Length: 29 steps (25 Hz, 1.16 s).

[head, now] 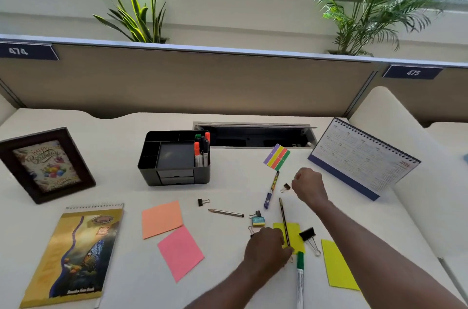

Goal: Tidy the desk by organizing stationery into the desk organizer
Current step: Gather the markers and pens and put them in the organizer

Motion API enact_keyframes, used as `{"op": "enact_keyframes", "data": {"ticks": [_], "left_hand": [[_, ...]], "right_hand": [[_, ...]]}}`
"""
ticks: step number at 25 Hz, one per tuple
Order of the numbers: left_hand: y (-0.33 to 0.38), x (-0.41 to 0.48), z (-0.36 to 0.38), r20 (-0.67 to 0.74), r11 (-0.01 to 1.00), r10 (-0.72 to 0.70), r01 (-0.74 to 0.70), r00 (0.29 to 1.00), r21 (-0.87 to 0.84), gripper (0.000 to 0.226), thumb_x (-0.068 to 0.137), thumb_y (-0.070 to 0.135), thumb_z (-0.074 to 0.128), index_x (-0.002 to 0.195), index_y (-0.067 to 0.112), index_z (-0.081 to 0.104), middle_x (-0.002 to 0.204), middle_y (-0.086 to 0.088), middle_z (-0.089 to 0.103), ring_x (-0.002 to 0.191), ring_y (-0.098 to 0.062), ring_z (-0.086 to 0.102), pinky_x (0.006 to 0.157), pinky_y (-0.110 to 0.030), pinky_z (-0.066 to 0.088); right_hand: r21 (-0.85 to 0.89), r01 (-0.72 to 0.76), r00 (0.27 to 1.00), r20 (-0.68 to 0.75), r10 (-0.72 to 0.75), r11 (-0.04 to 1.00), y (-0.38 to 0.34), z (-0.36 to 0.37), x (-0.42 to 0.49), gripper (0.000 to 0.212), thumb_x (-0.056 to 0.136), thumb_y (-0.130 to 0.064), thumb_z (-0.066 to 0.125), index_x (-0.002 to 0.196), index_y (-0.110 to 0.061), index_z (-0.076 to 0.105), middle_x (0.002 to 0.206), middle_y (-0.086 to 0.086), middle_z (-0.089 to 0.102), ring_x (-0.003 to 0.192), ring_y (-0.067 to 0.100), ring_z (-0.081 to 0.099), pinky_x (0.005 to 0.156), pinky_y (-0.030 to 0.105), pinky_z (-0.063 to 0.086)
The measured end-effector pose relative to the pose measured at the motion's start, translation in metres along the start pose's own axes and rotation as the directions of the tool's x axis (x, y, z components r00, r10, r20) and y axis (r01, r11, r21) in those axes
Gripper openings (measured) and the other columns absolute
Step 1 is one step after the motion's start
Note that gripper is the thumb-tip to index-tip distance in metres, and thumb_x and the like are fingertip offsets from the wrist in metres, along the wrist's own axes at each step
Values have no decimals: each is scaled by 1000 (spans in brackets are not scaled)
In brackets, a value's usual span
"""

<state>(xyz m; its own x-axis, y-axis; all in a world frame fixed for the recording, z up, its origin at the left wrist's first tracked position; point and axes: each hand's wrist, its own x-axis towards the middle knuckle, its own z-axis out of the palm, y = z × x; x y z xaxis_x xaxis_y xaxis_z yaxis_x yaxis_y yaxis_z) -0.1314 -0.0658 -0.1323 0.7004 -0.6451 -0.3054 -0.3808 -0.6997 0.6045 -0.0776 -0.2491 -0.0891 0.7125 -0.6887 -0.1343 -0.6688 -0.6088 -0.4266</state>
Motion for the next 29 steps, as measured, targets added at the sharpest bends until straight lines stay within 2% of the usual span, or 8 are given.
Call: {"op": "enact_keyframes", "data": {"ticks": [5,12,16,18,21,25,27,29], "left_hand": [[38,-3,27,13,993,-38,36,999,109,37,88,41,54,109,11,60,113,-14,61,107,-34,57,82,-37,45],[51,-1,40,21,985,-65,61,998,164,24,88,15,48,107,9,61,114,-13,62,108,-34,59,85,-36,47],[60,2,17,43,988,-136,132,990,80,26,83,14,49,106,7,60,115,-15,61,108,-34,58,84,-35,48],[63,8,-16,13,985,-172,173,985,-18,25,79,20,54,98,6,62,106,-15,64,100,-33,62,74,-32,48],[50,21,-96,-182,972,-186,153,966,-177,22,73,29,56,78,8,61,79,-9,65,72,-27,63,57,-28,47],[-4,35,-221,-605,964,-253,146,755,-220,17,75,28,61,75,11,67,64,-4,65,64,-24,61,59,-26,47],[-33,38,-265,-733,960,-270,117,624,-254,16,77,26,62,78,12,69,67,-6,67,69,-25,60,65,-28,50],[-51,43,-284,-787,963,-262,91,559,-255,17,79,24,62,85,10,69,75,-6,68,74,-22,56,70,-28,48]], "right_hand": [[14,-78,997,28,77,997,38,-3,-12,17,77,1,53,89,1,64,93,18,66,85,34,62,61,25,40],[18,-63,998,26,63,998,47,-4,-9,17,77,1,52,89,1,63,92,18,66,83,33,62,60,25,39],[9,-49,999,23,49,999,39,2,-3,15,78,1,52,88,1,64,90,17,66,80,31,62,58,24,39],[12,-27,999,18,27,1000,31,7,-1,14,79,0,53,87,1,64,88,17,67,80,32,62,57,25,40],[-21,13,1000,28,-12,1000,17,16,0,12,82,-4,55,87,1,65,87,16,68,77,29,60,54,25,38],[-3,25,999,40,-25,1000,2,28,-1,9,82,-5,54,82,-1,61,85,15,66,70,25,54,45,22,30],[-4,46,998,49,-46,999,-3,33,-1,10,83,-5,51,80,-2,60,84,14,66,71,26,55,47,24,33],[7,58,997,54,-58,998,-7,37,-1,12,83,-5,49,77,-4,59,84,15,66,72,27,56,52,27,36]]}}
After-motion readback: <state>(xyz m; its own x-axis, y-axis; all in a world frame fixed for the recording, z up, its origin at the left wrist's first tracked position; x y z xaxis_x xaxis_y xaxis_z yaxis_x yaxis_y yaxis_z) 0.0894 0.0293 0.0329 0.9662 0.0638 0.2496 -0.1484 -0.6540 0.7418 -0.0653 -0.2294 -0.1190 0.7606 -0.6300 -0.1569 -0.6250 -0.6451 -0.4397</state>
